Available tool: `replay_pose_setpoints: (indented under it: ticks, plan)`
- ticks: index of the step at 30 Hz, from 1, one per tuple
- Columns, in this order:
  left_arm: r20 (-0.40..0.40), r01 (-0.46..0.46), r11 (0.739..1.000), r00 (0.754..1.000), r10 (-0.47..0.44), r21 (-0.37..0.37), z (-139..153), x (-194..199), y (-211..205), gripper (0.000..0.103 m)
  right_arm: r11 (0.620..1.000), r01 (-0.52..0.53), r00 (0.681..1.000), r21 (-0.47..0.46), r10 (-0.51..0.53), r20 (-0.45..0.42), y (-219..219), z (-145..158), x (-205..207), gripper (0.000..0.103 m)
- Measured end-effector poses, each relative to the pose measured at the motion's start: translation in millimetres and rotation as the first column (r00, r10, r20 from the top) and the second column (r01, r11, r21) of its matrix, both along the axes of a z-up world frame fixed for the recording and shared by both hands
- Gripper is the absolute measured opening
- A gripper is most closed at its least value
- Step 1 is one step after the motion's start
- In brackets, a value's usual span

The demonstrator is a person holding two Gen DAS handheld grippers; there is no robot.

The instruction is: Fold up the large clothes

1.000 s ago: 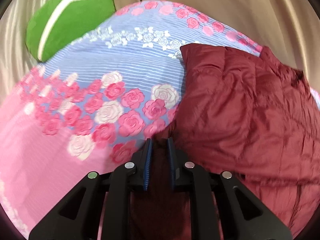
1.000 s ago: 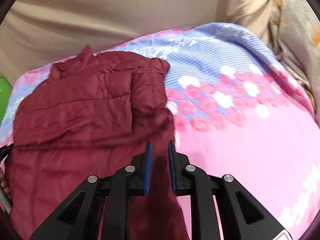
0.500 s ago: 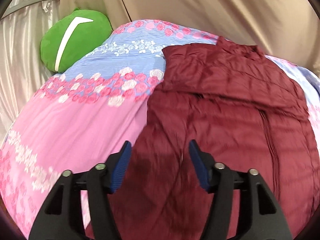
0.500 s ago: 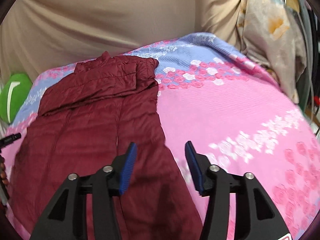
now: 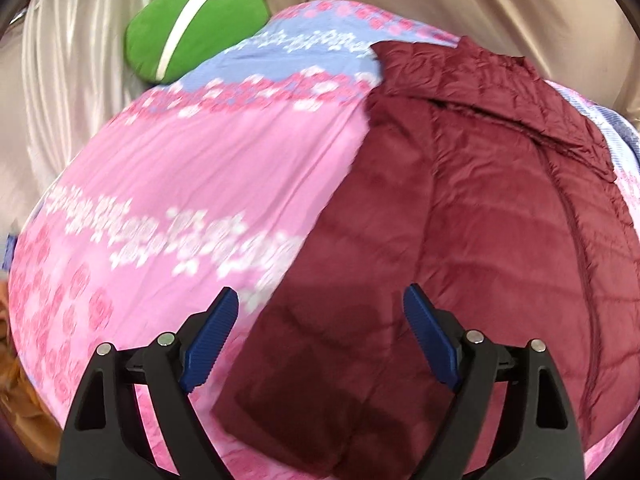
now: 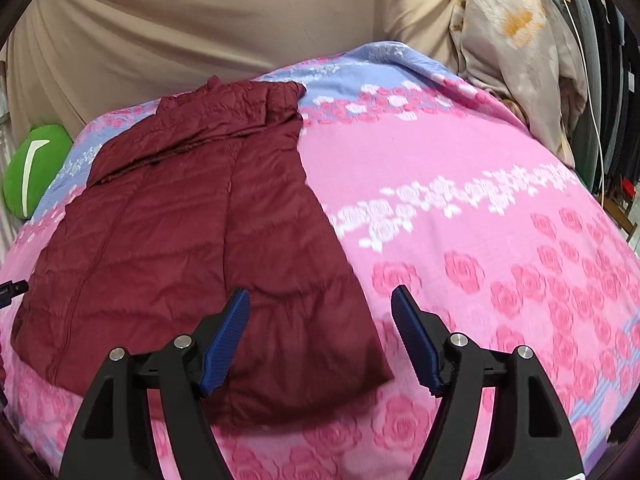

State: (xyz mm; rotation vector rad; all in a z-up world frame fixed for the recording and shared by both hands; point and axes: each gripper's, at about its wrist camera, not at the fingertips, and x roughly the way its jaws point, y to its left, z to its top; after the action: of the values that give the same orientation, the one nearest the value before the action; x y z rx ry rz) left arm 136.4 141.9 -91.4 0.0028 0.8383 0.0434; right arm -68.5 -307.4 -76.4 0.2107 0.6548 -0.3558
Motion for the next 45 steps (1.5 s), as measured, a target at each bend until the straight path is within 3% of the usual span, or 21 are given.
replay_pose_setpoints:
  ticks: [4,8,14,29,34,38,40,41,43,45]
  plan:
    - [-0.040,-0.015,0.999,0.999,0.014,-0.038,-10.4,-10.4,17.3,0.085,1.000,-0.004,1.000,0.005,0.004,-0.014,5.5,-6.6,-9.3,0.072]
    - [-0.100,-0.010,0.987,0.995,-0.007,-0.163,-23.1,-18.3,37.5,0.088,0.999,-0.011,1.000,0.030,0.011,-0.025,7.1,-13.3,-16.2,0.072]
    - [-0.086,0.000,0.967,0.996,-0.022,-0.253,-24.6,-33.3,55.6,0.091,0.986,-0.019,1.000,0.164,0.021,-0.013,0.5,-22.2,-27.5,0.072]
    - [-0.075,0.064,0.939,0.993,-0.094,-0.339,-21.7,-22.8,48.5,0.089,0.966,0.012,1.000,0.258,-0.010,-0.011,-18.9,-27.1,-14.9,0.074]
    - [-0.075,0.081,0.949,0.991,-0.109,-0.303,-21.1,-20.3,42.7,0.075,0.954,0.001,1.000,0.300,0.000,-0.006,-22.4,-29.4,-12.2,0.074]
    - [-0.085,0.088,0.937,0.989,-0.123,-0.338,-18.6,-17.8,45.1,0.059,0.942,-0.008,1.000,0.336,0.005,0.010,-26.3,-27.0,-9.5,0.074]
    - [-0.083,0.095,0.940,0.988,-0.129,-0.328,-17.3,-17.7,43.5,0.055,0.943,-0.007,1.000,0.331,0.003,0.013,-26.0,-25.7,-7.8,0.074]
    - [-0.084,0.100,0.942,0.988,-0.133,-0.320,-17.2,-17.4,42.8,0.047,0.944,-0.008,1.000,0.328,0.004,0.011,-25.3,-25.6,-7.0,0.074]
    - [-0.092,0.103,0.947,0.986,-0.136,-0.304,-18.5,-17.5,40.5,0.035,0.947,-0.010,1.000,0.320,0.009,0.005,-24.4,-25.3,-4.2,0.069]
    - [-0.092,0.107,0.947,0.986,-0.140,-0.303,-18.1,-18.4,40.9,0.022,0.950,-0.015,1.000,0.313,0.018,-0.005,-22.0,-25.5,-2.1,0.054]
